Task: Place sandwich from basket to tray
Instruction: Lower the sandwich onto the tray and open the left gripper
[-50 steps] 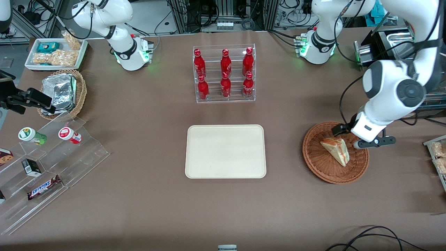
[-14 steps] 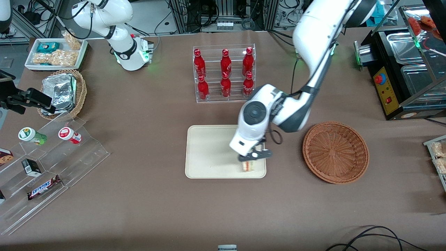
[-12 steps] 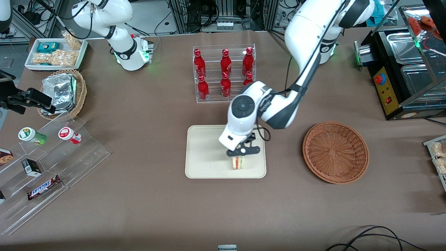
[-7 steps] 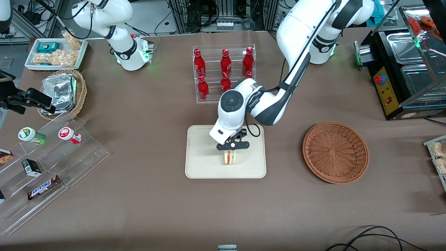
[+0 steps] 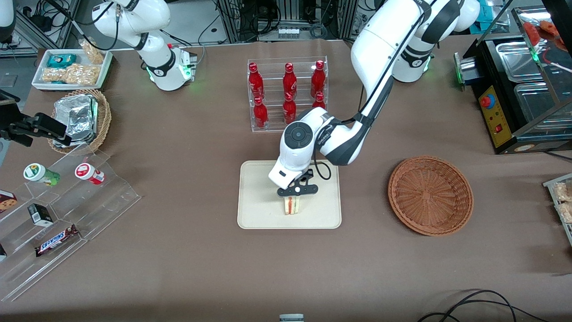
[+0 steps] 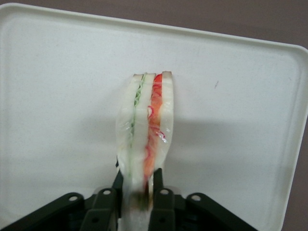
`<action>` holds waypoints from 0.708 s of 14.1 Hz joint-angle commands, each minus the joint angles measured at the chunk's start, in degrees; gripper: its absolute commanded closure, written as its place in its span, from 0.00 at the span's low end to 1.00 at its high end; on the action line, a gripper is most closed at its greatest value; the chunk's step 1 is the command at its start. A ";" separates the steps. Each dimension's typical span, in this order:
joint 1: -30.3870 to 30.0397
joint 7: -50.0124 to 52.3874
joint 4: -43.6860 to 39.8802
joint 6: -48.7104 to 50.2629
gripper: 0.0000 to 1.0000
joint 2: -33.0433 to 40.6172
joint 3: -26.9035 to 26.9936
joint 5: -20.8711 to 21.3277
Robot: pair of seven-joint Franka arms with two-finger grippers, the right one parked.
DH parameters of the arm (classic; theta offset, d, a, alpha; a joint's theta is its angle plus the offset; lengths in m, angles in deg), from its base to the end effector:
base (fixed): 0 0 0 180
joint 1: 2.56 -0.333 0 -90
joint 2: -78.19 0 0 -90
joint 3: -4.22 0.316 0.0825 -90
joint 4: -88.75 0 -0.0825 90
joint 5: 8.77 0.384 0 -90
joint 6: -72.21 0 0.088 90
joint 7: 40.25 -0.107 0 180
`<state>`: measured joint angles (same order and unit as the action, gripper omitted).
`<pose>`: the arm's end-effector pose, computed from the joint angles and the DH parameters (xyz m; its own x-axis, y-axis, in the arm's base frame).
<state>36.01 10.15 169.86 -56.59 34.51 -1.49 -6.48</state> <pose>0.5378 -0.5022 0.2546 0.9934 0.1134 0.0192 0.1115 -0.9906 0.0795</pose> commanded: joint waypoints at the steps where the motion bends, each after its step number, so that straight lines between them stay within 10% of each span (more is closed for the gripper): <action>1: 1.32 1.37 0.28 -0.05 0.00 1.66 0.61 -0.63; 10: -2.26 1.62 1.16 23.76 0.00 19.58 1.49 -0.62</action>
<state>35.82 10.57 168.87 -35.31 50.60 -0.40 -6.44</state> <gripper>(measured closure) 0.000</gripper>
